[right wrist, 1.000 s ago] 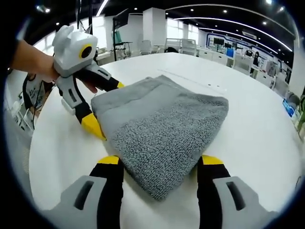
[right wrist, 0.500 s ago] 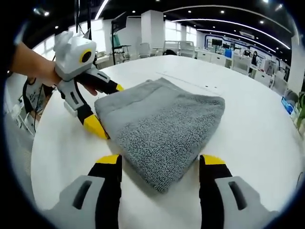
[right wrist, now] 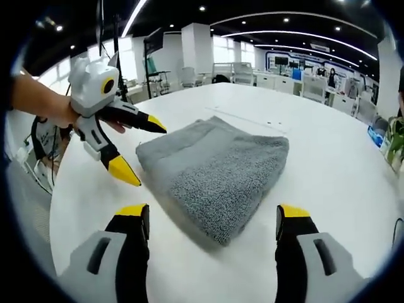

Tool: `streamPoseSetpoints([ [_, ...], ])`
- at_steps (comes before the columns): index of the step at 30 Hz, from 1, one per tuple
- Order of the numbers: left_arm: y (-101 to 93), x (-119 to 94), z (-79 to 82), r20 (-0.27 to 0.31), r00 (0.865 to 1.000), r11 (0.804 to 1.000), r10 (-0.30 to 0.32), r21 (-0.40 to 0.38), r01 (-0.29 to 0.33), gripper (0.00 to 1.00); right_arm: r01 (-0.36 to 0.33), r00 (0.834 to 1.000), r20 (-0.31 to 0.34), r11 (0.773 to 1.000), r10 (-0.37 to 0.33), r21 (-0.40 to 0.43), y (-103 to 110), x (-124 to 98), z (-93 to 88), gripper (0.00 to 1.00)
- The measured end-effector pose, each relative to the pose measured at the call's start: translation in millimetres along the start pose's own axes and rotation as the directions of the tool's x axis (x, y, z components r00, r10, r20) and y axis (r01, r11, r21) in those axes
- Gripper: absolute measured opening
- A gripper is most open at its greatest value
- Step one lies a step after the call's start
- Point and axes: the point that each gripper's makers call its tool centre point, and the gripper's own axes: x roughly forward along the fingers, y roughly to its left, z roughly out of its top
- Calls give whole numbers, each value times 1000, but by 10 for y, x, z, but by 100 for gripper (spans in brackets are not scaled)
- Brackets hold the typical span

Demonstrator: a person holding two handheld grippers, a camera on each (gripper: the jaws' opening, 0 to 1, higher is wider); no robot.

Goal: Fold the towel on the table until its edges align and the towel forms a compact rectangular stack.

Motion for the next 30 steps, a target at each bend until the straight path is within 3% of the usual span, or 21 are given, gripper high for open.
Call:
streamPoseSetpoints([
  [7, -24, -136, 58, 20, 999, 999, 28, -24, -28, 92, 9, 1000, 24, 1000, -8, -7, 104, -131, 150, 90],
  [14, 8, -285, 94, 44, 996, 996, 74, -58, -71, 99, 19, 999, 39, 1000, -20, 8, 67, -187, 216, 99],
  [30, -168, -671, 89, 93, 987, 988, 128, -96, -119, 100, 50, 995, 82, 998, -53, 31, 183, -462, 348, 99],
])
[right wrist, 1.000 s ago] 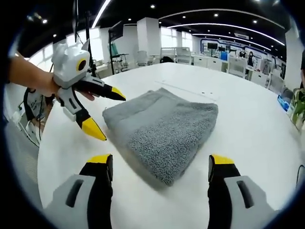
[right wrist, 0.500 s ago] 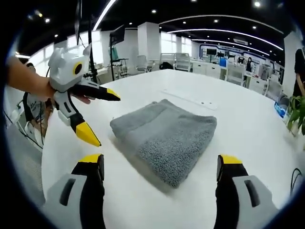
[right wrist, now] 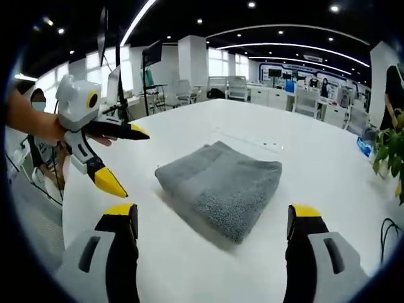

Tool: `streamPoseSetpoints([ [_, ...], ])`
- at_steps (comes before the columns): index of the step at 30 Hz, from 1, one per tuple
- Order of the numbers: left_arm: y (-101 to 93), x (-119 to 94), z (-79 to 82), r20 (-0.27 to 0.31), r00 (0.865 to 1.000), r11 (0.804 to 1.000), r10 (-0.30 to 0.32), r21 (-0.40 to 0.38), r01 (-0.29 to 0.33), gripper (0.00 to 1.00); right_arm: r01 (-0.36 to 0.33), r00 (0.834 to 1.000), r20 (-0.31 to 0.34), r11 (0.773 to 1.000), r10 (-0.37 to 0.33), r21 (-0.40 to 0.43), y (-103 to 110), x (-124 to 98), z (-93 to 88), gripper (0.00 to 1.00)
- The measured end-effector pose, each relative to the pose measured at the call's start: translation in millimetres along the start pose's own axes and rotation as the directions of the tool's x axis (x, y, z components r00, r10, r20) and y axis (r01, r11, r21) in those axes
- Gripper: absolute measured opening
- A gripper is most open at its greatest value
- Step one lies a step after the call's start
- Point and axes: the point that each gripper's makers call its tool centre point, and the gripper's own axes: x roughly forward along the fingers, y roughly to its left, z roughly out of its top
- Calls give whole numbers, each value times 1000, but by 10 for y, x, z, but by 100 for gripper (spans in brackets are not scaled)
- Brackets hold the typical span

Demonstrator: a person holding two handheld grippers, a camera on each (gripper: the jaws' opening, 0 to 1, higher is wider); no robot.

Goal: Fold the towel on the table until its edges align and the towel forms a compact rectangular stack.

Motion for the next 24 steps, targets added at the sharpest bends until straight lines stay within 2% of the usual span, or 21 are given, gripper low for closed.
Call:
streamPoseSetpoints([
  [6, -109, -171, -39, 2, 1000, 1000, 6, 11, -6, 99, 4, 1000, 14, 1000, -4, 0, 53, -137, 37, 99],
  [13, -138, -351, 2, 21, 999, 999, 29, 12, -29, 99, 12, 999, 37, 1000, -12, 2, 121, -304, 98, 99],
  [24, -257, -550, 45, 33, 998, 999, 53, -12, -53, 99, 6, 999, 48, 1000, -6, 1, 192, -488, 36, 99],
])
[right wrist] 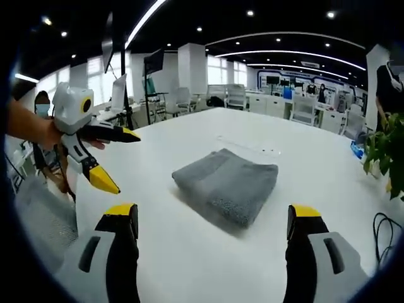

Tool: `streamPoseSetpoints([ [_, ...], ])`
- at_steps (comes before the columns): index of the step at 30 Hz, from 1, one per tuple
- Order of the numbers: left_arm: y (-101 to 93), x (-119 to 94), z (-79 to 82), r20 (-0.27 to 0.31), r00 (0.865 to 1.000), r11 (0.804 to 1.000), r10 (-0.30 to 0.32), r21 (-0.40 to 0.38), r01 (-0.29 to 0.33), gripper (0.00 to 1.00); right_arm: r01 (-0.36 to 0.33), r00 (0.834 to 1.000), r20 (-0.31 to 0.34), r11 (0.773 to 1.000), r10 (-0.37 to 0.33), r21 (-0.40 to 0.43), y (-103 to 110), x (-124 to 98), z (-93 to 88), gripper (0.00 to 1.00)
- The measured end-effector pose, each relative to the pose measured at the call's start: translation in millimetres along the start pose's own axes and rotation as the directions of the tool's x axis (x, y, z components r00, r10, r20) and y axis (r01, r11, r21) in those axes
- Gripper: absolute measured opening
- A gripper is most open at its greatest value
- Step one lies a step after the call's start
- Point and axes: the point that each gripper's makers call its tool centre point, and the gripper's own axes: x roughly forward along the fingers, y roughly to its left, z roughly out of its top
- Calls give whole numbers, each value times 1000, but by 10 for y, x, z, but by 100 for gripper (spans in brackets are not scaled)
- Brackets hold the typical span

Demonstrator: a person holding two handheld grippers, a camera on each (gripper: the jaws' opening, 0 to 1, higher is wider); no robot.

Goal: Fold the towel on the table until its edges align and the towel forms a compact rectangular stack.

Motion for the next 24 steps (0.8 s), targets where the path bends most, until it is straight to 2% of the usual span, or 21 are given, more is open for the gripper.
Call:
streamPoseSetpoints([
  [6, -67, -92, 30, 15, 1000, 1000, 11, 18, -11, 99, -1, 1000, 3, 1000, 1, -4, 12, -82, -76, 99],
  [24, -275, -403, -132, 34, 998, 999, 52, 13, -53, 99, 9, 999, 39, 1000, -9, -5, 266, -369, -127, 99],
])
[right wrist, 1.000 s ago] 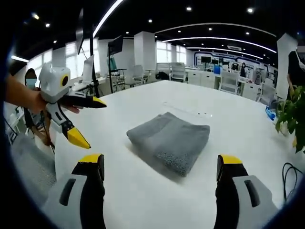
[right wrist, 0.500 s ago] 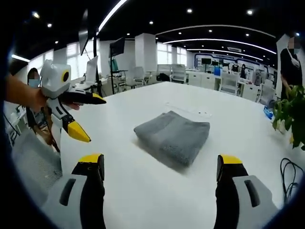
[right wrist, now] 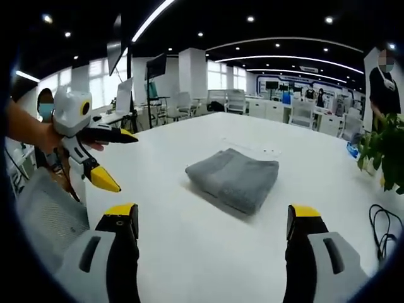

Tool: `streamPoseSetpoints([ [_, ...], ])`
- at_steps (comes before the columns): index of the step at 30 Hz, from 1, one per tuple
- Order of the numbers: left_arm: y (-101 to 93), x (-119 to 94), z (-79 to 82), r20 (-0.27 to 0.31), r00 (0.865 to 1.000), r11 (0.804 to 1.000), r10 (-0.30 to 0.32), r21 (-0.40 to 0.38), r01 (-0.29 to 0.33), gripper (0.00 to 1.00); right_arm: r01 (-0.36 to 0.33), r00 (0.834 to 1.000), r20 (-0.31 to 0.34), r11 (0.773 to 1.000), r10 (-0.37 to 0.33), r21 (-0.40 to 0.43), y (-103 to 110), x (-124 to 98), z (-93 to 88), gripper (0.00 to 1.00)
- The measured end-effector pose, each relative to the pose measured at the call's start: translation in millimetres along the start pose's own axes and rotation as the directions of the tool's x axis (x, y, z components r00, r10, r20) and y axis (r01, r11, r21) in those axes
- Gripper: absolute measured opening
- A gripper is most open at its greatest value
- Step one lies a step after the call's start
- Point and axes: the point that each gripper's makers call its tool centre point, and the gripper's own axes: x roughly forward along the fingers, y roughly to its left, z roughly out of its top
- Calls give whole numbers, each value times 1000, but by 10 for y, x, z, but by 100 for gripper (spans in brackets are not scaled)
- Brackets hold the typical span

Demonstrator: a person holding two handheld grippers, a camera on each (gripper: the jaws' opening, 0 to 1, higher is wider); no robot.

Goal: Fold the towel on the table until its edges align and the towel forms a compact rectangular stack.

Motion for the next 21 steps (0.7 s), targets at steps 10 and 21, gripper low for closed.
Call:
streamPoseSetpoints([
  [10, -26, -119, -19, 23, 999, 999, 25, -21, -24, 99, 9, 1000, 21, 1000, -9, 7, 79, -144, 3, 98],
  [21, -23, -241, -142, 35, 998, 998, 54, -33, -53, 99, 27, 999, 39, 1000, -27, 3, 145, -292, -76, 97],
])
